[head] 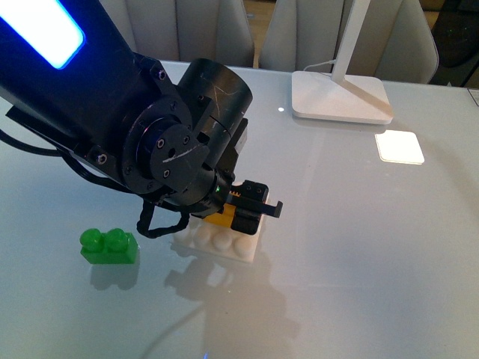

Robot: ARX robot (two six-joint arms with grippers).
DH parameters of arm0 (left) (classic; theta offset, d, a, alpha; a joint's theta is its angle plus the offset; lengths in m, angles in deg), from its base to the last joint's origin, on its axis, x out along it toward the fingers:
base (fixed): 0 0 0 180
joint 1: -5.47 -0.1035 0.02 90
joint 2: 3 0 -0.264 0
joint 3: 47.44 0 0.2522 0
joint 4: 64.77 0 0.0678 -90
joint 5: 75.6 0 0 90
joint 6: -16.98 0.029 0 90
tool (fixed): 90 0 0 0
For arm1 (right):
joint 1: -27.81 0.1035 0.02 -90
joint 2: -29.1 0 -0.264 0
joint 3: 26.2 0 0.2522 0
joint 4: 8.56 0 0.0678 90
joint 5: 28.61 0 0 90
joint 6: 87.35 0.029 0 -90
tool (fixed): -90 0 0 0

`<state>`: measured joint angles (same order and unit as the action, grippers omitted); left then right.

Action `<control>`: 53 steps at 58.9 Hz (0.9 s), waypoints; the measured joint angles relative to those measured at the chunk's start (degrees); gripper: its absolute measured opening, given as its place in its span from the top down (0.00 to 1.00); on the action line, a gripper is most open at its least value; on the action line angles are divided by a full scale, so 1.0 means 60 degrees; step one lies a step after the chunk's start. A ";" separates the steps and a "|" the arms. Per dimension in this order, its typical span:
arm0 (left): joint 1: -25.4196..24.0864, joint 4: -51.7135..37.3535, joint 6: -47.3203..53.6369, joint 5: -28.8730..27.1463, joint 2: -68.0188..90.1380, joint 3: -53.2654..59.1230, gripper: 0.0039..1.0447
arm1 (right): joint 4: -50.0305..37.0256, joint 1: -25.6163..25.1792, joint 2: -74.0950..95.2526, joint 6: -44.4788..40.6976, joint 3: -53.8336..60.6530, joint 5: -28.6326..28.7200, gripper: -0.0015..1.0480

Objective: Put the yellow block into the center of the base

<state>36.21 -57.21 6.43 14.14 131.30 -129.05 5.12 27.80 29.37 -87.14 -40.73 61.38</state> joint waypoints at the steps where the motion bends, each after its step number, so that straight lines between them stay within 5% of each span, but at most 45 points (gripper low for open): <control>1: 0.0000 0.0007 0.0000 0.0000 0.0004 -0.0011 0.40 | -0.0004 0.0000 0.0000 0.0000 0.0000 -0.0004 0.08; 53: -0.0109 0.0240 0.0219 -0.0211 0.0069 -0.0091 0.40 | -0.0004 0.0000 0.0000 0.0000 0.0000 0.0000 0.08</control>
<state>35.55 -55.77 7.75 12.88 131.72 -129.60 5.10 27.80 29.37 -87.14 -40.73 61.38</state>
